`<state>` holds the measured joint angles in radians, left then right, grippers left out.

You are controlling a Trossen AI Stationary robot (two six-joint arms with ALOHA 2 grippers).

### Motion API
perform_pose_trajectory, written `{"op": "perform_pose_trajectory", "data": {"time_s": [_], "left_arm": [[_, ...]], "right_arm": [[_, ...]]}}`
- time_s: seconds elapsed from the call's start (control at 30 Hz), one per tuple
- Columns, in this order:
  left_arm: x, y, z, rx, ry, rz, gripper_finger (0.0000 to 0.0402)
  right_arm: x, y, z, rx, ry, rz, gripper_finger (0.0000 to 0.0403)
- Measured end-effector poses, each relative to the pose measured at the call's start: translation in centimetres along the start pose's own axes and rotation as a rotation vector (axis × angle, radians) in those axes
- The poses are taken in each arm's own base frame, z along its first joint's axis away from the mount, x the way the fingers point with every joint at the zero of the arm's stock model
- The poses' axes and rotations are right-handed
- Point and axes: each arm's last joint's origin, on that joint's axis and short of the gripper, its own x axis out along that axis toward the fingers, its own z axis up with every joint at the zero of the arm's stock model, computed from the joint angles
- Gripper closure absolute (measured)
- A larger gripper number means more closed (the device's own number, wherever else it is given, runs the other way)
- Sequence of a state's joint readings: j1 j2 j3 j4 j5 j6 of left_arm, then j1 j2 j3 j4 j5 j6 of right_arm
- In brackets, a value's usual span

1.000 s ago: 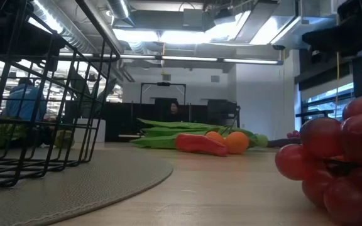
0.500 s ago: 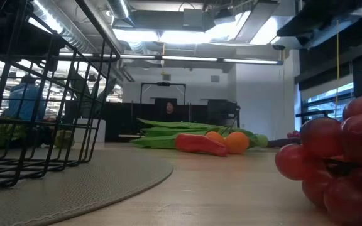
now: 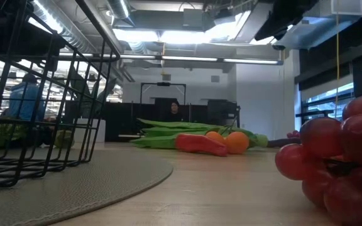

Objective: Build produce basket
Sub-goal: Put the red chilli pepper into the wire basket

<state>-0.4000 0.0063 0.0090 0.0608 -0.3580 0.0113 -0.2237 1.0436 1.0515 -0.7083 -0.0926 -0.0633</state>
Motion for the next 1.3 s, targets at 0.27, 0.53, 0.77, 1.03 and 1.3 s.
{"op": "perform_pose_trajectory", "data": {"time_s": [0.27,0.53,0.77,1.03,1.3], "left_arm": [[0.0,0.0,0.0,-0.002,-0.002,0.007,0.0401],[-0.8,0.4,4.1,-0.033,-0.086,0.018,0.0401],[-2.7,1.2,9.1,0.011,0.044,0.041,0.0401],[-3.0,1.7,13.9,-0.091,0.16,0.153,0.0401],[-2.3,1.5,16.0,-0.271,0.378,0.259,0.0401]], "right_arm": [[1.8,-0.2,0.3,-0.019,0.024,0.015,0.0403],[2.1,-0.2,0.7,-0.02,-0.006,0.013,0.0403],[2.1,-0.3,0.8,0.003,-0.011,-0.02,0.0403],[2.0,-0.4,1.6,0.033,0.013,-0.031,0.0403],[2.7,-0.6,4.2,0.05,0.172,-0.023,0.0403]]}}
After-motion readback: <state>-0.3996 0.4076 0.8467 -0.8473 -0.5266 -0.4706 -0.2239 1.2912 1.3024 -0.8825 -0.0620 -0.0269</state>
